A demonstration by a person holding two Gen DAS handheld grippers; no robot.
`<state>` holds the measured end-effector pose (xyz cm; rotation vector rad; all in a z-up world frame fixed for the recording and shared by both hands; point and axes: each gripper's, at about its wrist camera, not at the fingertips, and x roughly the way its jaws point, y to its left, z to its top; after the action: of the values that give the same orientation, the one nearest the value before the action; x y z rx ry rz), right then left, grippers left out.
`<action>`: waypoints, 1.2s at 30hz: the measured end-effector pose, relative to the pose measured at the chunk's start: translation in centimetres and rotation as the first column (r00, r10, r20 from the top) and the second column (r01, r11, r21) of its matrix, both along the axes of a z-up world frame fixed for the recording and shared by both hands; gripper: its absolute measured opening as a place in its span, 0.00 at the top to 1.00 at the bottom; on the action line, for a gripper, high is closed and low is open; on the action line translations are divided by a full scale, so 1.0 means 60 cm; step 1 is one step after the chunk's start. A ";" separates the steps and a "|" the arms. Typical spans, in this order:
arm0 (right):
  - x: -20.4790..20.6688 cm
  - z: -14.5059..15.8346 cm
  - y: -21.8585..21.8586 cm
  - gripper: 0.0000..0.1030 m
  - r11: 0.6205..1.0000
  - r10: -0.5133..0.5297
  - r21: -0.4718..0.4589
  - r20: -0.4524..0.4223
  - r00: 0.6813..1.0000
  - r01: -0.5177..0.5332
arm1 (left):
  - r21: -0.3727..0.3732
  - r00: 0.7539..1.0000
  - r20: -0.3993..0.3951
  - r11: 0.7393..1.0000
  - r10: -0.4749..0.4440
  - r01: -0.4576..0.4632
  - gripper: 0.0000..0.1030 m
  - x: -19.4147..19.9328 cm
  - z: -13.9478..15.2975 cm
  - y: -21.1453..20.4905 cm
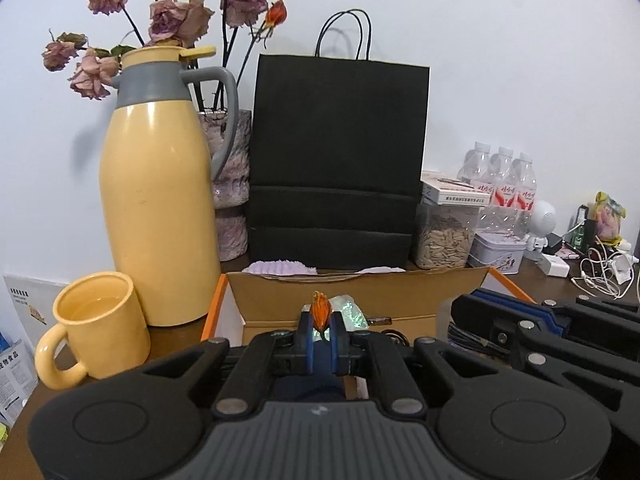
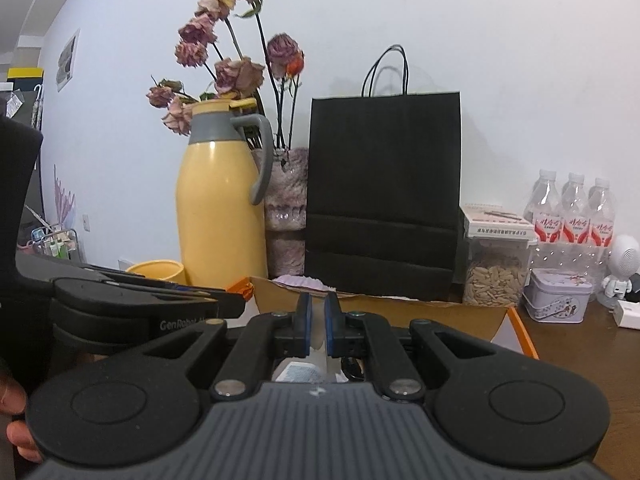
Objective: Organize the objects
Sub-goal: 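Carry the orange clip and white stick into the box and open both grippers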
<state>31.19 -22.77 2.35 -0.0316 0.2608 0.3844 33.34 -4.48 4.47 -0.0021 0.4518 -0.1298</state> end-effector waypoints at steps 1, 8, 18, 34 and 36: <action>0.006 -0.002 0.000 0.93 1.000 0.003 -0.002 -0.005 1.000 -0.003 | 0.006 1.000 -0.005 1.000 -0.001 0.001 0.94 0.005 -0.004 -0.001; 0.023 -0.009 -0.006 0.82 1.000 -0.012 -0.020 -0.039 0.999 0.012 | 0.051 1.000 0.004 0.998 0.030 -0.030 0.79 0.013 -0.015 0.000; 0.015 0.005 -0.043 0.00 0.996 -0.088 0.023 -0.015 0.996 0.088 | 0.012 0.995 0.048 0.996 0.088 -0.088 0.00 -0.001 0.003 0.020; -0.075 0.027 -0.070 0.00 0.991 -0.134 0.014 -0.054 0.989 0.135 | 0.017 0.997 0.015 0.996 0.082 -0.083 0.00 -0.107 0.020 0.011; -0.101 0.026 -0.072 0.00 0.990 -0.136 0.011 -0.066 0.988 0.137 | 0.020 0.997 0.002 0.996 0.081 -0.081 0.00 -0.135 0.017 0.011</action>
<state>25.10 -27.10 3.91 0.0145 0.3228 0.2515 25.26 -3.80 5.51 -0.0005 0.4514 -0.0452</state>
